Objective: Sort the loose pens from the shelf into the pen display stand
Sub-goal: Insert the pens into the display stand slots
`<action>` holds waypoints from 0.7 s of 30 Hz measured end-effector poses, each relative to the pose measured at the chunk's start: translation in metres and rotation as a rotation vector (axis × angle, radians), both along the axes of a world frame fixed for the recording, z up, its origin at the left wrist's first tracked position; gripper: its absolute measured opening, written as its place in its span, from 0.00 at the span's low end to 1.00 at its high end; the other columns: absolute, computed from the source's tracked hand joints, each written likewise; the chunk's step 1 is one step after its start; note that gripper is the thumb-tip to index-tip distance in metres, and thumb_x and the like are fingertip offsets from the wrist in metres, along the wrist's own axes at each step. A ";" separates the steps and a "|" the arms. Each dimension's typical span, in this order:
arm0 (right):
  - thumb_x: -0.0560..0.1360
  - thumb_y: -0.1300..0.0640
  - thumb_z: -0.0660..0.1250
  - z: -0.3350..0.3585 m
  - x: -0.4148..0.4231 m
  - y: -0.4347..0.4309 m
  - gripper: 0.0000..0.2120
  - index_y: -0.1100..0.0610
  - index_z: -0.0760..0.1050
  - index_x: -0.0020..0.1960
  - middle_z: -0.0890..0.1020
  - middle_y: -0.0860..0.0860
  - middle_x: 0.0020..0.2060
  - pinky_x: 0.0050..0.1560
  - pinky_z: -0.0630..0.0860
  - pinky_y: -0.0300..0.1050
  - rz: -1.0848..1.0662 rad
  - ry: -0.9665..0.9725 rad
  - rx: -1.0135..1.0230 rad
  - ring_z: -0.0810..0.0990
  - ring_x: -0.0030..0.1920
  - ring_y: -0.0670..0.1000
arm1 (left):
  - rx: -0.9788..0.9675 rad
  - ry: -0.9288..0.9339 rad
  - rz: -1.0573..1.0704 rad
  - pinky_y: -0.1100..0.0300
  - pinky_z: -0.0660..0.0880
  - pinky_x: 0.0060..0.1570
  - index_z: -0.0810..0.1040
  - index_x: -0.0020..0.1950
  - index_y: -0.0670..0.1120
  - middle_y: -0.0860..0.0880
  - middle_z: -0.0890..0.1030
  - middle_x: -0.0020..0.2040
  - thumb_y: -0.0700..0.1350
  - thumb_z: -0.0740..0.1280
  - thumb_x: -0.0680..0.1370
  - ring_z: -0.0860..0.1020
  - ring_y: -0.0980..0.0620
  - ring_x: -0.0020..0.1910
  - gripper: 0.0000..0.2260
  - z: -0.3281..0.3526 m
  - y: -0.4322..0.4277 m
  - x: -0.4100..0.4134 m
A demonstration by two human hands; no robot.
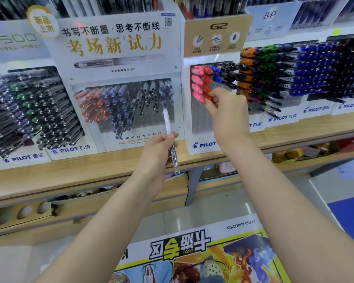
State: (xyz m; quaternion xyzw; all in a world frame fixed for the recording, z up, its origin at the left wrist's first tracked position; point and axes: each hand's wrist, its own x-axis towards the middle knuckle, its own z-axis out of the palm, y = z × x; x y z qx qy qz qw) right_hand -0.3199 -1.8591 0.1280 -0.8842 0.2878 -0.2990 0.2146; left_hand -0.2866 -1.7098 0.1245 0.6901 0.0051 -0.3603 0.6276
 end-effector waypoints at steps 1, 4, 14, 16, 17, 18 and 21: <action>0.77 0.59 0.64 0.001 0.001 0.000 0.09 0.63 0.77 0.54 0.83 0.59 0.43 0.46 0.77 0.54 -0.004 0.014 -0.001 0.80 0.44 0.58 | -0.023 0.000 0.008 0.57 0.68 0.44 0.78 0.55 0.48 0.51 0.72 0.41 0.46 0.57 0.82 0.69 0.50 0.44 0.10 -0.002 0.000 -0.001; 0.77 0.60 0.63 0.003 -0.003 0.003 0.09 0.61 0.75 0.57 0.82 0.58 0.45 0.47 0.77 0.54 -0.025 0.063 0.007 0.79 0.46 0.57 | -0.074 0.033 0.013 0.60 0.69 0.38 0.75 0.60 0.45 0.51 0.73 0.41 0.45 0.57 0.82 0.69 0.51 0.41 0.11 -0.003 0.002 -0.003; 0.79 0.48 0.55 -0.010 -0.042 0.062 0.07 0.48 0.69 0.53 0.78 0.41 0.40 0.41 0.74 0.39 0.316 0.192 0.504 0.79 0.41 0.45 | -0.263 0.102 0.098 0.57 0.77 0.50 0.71 0.60 0.40 0.47 0.76 0.43 0.38 0.57 0.82 0.78 0.52 0.41 0.09 -0.004 0.018 0.008; 0.78 0.46 0.59 -0.013 -0.042 0.071 0.06 0.45 0.68 0.53 0.80 0.44 0.41 0.43 0.74 0.40 0.393 0.236 0.591 0.79 0.41 0.46 | -0.276 0.107 0.101 0.57 0.77 0.47 0.72 0.58 0.41 0.47 0.77 0.43 0.37 0.56 0.82 0.79 0.52 0.41 0.07 -0.004 0.023 0.010; 0.77 0.46 0.61 -0.014 -0.042 0.075 0.06 0.44 0.68 0.52 0.80 0.46 0.42 0.42 0.73 0.38 0.410 0.227 0.595 0.79 0.40 0.46 | -0.279 0.111 0.106 0.57 0.76 0.46 0.72 0.55 0.40 0.47 0.78 0.42 0.36 0.56 0.82 0.79 0.52 0.41 0.07 -0.003 0.025 0.010; 0.76 0.48 0.63 -0.015 -0.042 0.077 0.06 0.44 0.68 0.52 0.81 0.47 0.41 0.40 0.72 0.35 0.415 0.205 0.585 0.78 0.39 0.45 | -0.275 0.110 0.101 0.57 0.76 0.46 0.73 0.54 0.39 0.47 0.79 0.41 0.36 0.57 0.81 0.80 0.52 0.41 0.06 -0.003 0.027 0.011; 0.75 0.52 0.67 -0.011 -0.042 0.081 0.05 0.48 0.74 0.50 0.81 0.49 0.39 0.40 0.74 0.35 0.400 0.095 0.577 0.78 0.38 0.43 | -0.240 0.078 0.052 0.59 0.77 0.41 0.75 0.53 0.38 0.49 0.83 0.38 0.38 0.58 0.81 0.81 0.53 0.42 0.07 0.001 0.033 0.011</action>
